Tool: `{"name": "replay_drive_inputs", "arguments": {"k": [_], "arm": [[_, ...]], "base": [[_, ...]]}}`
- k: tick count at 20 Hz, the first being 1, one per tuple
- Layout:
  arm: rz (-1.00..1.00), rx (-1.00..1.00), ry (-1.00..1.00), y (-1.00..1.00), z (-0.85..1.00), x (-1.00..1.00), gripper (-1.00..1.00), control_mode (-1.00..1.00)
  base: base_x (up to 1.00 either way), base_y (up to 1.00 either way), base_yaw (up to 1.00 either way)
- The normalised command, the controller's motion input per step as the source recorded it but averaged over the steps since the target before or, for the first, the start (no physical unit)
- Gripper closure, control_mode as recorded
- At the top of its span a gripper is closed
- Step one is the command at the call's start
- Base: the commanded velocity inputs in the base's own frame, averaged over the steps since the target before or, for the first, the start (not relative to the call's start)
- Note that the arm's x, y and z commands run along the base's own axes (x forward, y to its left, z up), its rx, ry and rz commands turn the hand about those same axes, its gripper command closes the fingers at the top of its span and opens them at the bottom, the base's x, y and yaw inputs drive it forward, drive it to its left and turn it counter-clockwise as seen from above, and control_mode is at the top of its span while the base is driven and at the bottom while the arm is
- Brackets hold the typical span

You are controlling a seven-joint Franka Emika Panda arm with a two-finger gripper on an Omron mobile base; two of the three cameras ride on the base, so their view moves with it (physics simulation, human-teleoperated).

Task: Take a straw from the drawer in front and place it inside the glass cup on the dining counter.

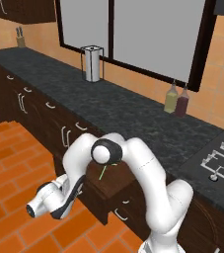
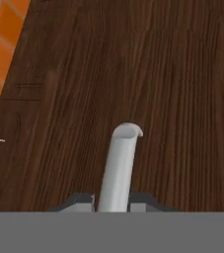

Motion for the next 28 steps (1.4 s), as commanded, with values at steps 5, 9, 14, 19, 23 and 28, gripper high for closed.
{"name": "replay_drive_inputs", "arguments": {"k": [5,9,14,19,23,28], "arm": [[0.06,0.01,0.07,0.73,0.19,-0.46,-1.00,-1.00],[0.00,0.25,0.07,0.03,0.97,-0.46,-1.00,-1.00],[0.00,0.42,0.41,0.00,0.89,-0.04,-1.00,-1.00],[0.00,0.42,0.43,0.03,0.78,-0.22,-1.00,-1.00],[-0.02,0.23,0.02,-0.42,1.00,-0.45,-1.00,-1.00],[-0.14,0.18,0.03,-0.97,0.89,-0.08,-1.00,-1.00]], "base": [[0.00,0.00,0.00],[0.00,0.00,0.00],[0.00,0.00,0.00],[0.00,0.00,0.00],[0.00,0.00,0.00],[0.00,0.00,0.00]]}}
